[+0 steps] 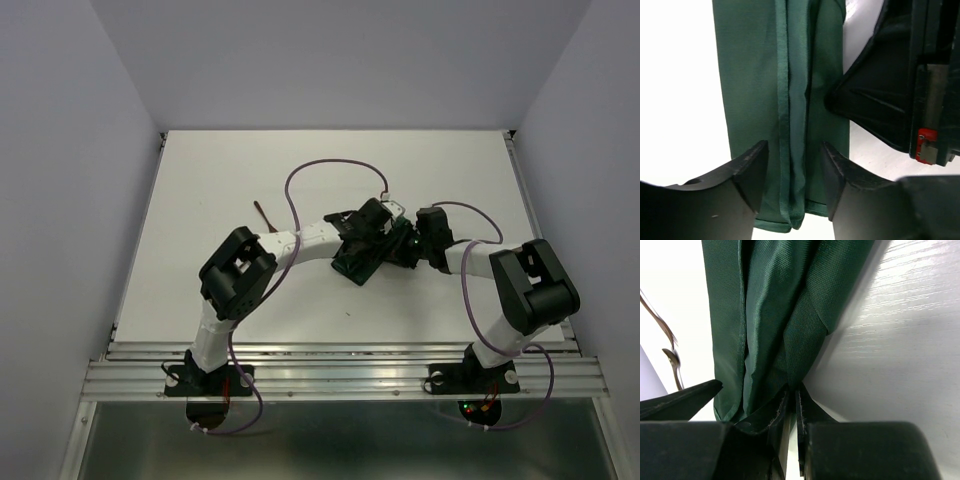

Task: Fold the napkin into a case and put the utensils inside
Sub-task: Fold the 2/3-rectangle-folded napkin at the center of the board.

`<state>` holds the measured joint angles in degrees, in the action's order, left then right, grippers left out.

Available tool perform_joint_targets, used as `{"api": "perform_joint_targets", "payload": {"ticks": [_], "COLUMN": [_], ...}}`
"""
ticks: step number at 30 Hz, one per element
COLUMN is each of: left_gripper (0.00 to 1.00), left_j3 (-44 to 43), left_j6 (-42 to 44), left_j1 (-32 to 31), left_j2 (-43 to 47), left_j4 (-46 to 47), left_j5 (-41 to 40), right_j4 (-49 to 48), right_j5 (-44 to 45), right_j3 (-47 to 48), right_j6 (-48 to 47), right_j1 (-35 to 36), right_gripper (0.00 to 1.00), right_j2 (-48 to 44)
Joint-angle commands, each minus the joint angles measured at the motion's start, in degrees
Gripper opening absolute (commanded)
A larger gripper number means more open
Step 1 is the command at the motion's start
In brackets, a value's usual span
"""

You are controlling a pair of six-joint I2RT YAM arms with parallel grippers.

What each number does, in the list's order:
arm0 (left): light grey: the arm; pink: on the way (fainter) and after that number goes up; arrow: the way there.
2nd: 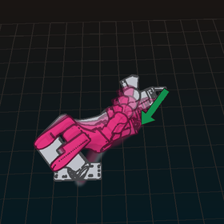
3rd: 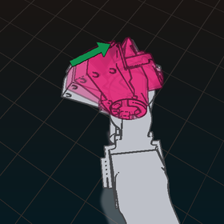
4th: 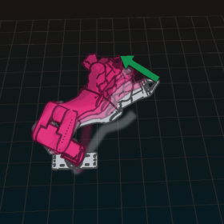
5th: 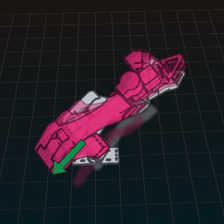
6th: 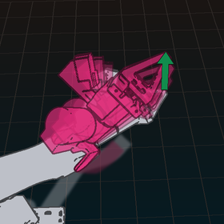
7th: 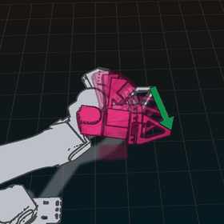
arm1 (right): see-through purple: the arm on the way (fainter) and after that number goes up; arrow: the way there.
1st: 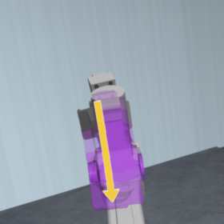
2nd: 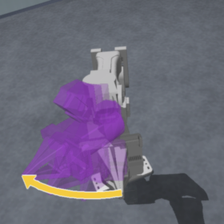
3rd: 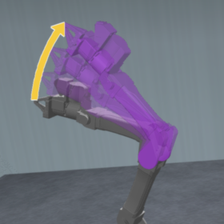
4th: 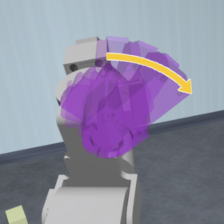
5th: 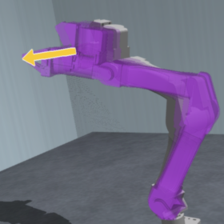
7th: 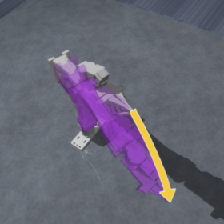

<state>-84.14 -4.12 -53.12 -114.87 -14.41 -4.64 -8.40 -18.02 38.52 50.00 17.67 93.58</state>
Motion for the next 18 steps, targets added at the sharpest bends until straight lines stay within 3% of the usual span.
{"api": "perform_joint_targets", "payload": {"ticks": [1, 10, 18], "left_gripper": [0.59, 0.62, 0.58], "left_j3": [-1.91, -1.73, -1.29], "left_j6": [1.13, 1.13, 1.39], "left_j1": [-0.66, -1.02, -1.19], "left_j2": [0.08, -1.06, -2.11], "left_j4": [0.44, 0.61, 0.35], "left_j5": [-0.02, -0.63, -2.65], "right_j4": [-1.35, -1.09, -1.26], "right_j5": [-0.35, -0.26, -0.35], "right_j3": [0.59, 0.76, 0.15], "right_j6": [0.19, 0.1, 0.28], "right_j1": [0.43, 0.43, 0.43], "right_gripper": [0.13, 0.13, 0.13], "right_j2": [0.29, 0.2, 0.11]}}
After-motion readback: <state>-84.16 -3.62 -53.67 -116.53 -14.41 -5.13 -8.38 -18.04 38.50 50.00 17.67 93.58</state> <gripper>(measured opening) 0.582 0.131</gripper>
